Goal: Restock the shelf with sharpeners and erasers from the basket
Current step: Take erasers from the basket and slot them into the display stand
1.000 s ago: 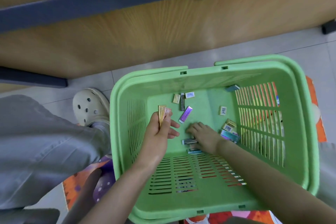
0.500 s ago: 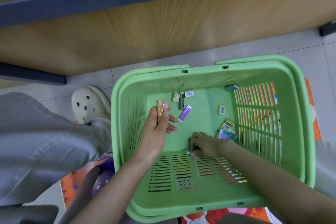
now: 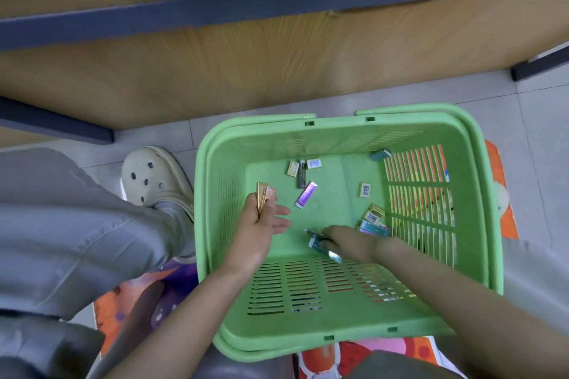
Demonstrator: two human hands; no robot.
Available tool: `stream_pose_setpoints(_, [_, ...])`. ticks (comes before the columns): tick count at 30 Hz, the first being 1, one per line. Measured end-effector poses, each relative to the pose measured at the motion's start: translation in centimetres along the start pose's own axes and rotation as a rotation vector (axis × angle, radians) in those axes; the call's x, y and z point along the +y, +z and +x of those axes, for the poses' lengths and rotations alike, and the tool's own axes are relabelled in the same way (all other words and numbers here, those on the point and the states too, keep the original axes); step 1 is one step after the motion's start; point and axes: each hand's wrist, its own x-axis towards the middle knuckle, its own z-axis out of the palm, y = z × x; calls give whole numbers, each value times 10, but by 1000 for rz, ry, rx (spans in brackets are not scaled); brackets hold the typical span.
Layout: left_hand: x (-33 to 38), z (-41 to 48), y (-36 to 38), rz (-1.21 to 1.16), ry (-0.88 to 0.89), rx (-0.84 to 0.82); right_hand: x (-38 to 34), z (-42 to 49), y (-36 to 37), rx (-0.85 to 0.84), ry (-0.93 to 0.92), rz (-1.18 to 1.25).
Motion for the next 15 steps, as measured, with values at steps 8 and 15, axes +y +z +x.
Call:
stream_pose_setpoints(8, [15,-10,10,-163,-131,-18,-93,-55,-37,495,-115,705])
stream_pose_setpoints(15, [69,-29,12,-465,-130,-97,-146,-95,-57,549,-228,654])
